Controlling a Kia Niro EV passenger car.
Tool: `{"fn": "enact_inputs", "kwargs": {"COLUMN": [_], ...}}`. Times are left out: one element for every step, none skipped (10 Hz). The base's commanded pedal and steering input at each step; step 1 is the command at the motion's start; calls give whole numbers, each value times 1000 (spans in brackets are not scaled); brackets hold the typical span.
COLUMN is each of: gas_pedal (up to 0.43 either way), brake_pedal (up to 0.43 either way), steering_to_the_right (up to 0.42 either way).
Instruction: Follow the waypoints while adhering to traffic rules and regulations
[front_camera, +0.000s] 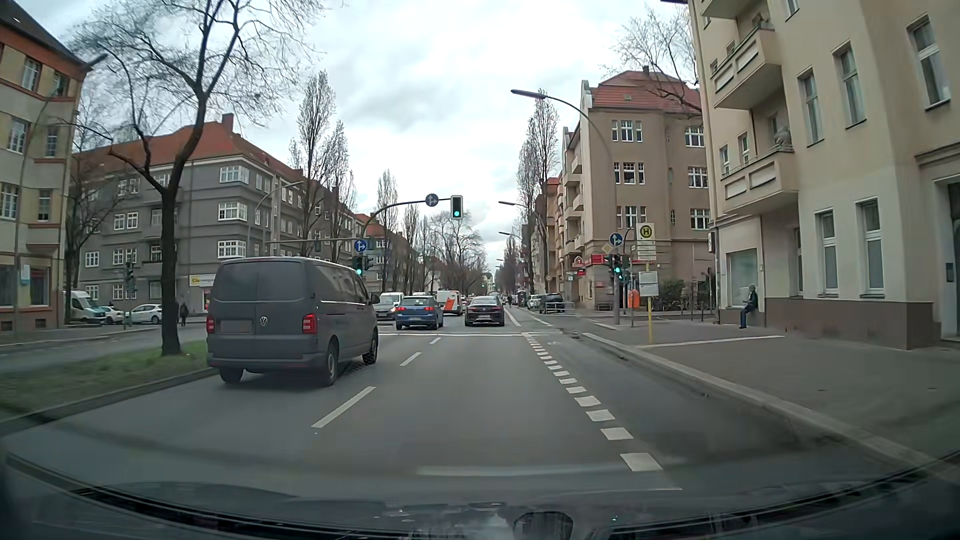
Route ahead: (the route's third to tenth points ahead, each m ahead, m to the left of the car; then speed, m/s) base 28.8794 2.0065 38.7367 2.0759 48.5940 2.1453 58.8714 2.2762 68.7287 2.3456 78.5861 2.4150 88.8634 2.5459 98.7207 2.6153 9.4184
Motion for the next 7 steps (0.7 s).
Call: {"fn": "enact_inputs", "kwargs": {"gas_pedal": [0,0,0,0,0,0,0], "brake_pedal": [24,30,43,73,104,104,104], "steering_to_the_right": [-1,-1,-1,-1,0,-1,-1]}}
